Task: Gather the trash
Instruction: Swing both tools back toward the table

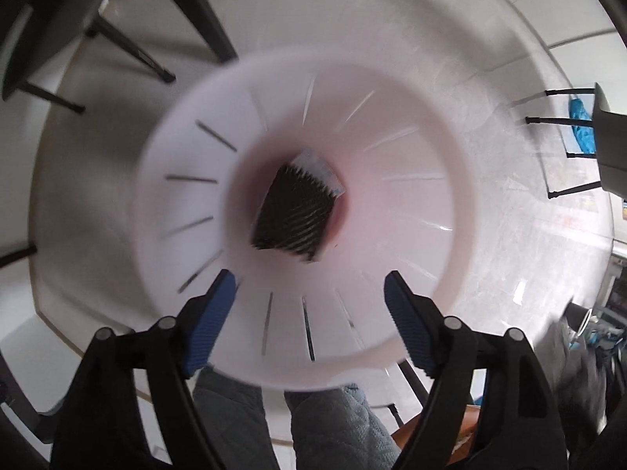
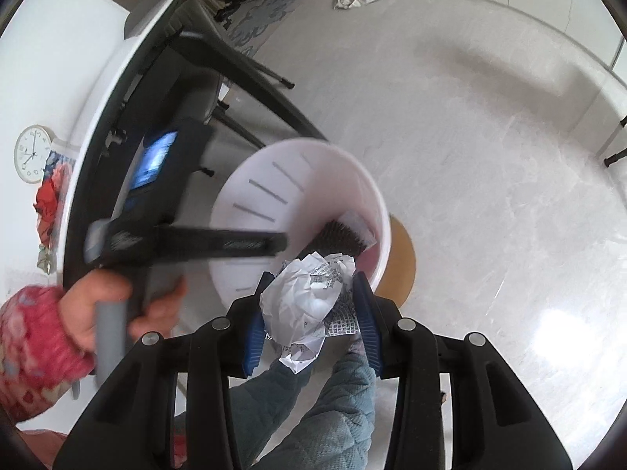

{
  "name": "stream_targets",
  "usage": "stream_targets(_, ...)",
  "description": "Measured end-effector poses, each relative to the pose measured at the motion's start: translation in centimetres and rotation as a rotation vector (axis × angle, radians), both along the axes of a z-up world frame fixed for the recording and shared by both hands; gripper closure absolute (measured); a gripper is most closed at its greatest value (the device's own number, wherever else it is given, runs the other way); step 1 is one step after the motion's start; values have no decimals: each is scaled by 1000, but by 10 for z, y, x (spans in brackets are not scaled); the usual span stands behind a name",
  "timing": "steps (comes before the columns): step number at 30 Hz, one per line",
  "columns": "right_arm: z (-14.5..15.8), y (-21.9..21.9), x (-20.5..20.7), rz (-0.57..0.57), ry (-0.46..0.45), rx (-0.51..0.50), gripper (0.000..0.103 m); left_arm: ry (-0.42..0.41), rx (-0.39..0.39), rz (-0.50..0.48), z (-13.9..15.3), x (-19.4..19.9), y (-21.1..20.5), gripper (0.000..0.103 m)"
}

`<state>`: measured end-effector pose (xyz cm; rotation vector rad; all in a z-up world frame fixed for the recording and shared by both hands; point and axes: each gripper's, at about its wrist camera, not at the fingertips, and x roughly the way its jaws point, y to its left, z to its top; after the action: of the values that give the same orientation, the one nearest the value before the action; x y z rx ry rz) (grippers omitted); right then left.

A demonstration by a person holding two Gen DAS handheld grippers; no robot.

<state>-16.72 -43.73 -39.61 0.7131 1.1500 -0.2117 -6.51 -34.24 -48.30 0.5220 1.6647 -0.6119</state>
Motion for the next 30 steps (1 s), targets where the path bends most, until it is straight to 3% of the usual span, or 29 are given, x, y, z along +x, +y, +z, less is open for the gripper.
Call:
stream_targets(6, 14, -12, -7, -3, -26, -29, 61, -137, -114, -64, 101, -16, 17, 17)
stream_targets(10, -5, -3, 13, 52, -17, -12, 60, -203, -159, -77, 154, -26, 32, 9)
stream_targets(14, -43, 13, 41, 102, 20, 24, 51, -235, -184, -61, 202, -23, 49, 8)
stream_targets(17, -70, 29, 57, 130, 87, 13, 25, -254, -191, -43, 216, -21, 62, 8)
stream_targets(20, -74, 39, 58, 122, 150, -6, 22, -284, -191, -22, 232, -17, 78, 8)
stream_targets(24, -31, 37, 49, 55, 121, -15, 15, -323, -219, 16, 257, -15, 97, 8)
stream_targets(27, 29, 39, 48, 30, 70, -79, 13, -384, -259, 60, 296, -13, 122, 8)
stream_targets(30, 111, 52, 54, 54, -31, -165, 7, -470, -289, 101, 334, -10, 149, 8)
